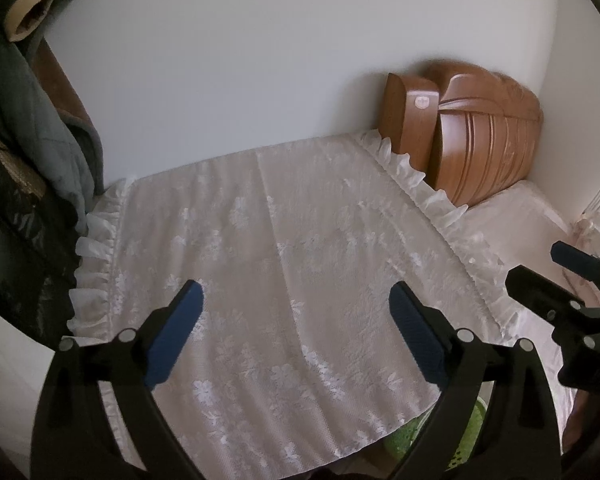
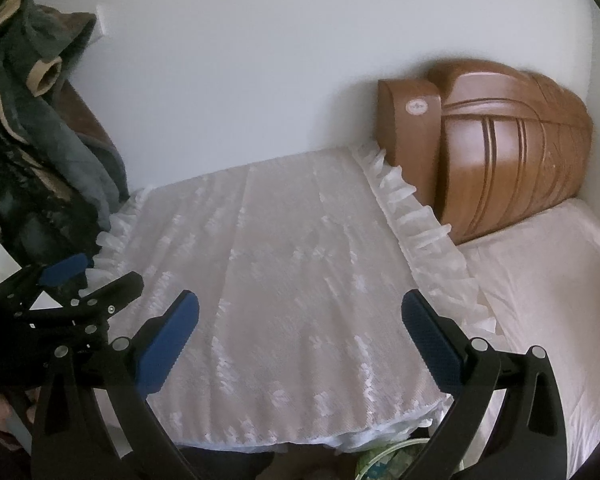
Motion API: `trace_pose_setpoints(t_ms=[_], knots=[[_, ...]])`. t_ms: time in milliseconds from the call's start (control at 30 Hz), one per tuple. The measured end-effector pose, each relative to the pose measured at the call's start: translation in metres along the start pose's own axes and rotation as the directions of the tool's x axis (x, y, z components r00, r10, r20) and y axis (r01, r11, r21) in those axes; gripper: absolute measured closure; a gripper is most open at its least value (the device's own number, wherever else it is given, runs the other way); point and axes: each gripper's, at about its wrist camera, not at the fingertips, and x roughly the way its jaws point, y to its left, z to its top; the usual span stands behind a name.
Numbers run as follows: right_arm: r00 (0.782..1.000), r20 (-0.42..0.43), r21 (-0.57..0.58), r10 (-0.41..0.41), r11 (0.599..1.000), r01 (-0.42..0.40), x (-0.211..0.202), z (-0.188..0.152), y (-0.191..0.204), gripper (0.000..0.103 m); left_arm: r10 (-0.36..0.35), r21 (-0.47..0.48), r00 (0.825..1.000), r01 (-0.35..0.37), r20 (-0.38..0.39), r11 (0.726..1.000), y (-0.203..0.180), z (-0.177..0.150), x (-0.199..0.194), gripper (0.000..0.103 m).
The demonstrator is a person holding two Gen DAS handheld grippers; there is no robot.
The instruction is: Collect trash
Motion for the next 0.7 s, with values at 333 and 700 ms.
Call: trace_pose_setpoints(t_ms=[333, 700], knots=[[0.999, -0.014, 0.012, -0.031, 0.999, 0.031, 0.000, -0.002, -0.008, 0.002, 0.010, 0.019, 1.000, -0.011, 0.005, 1.000, -0.004, -0.002, 0.001, 0.008], [0.999, -0.022, 0.018, -0.040, 0.999, 0.041, 0.000, -0.001, -0.015, 0.002, 0.013, 0.028, 1.000, -0.012, -0.005, 1.000, -0.006, -0.002, 0.004, 0.008]])
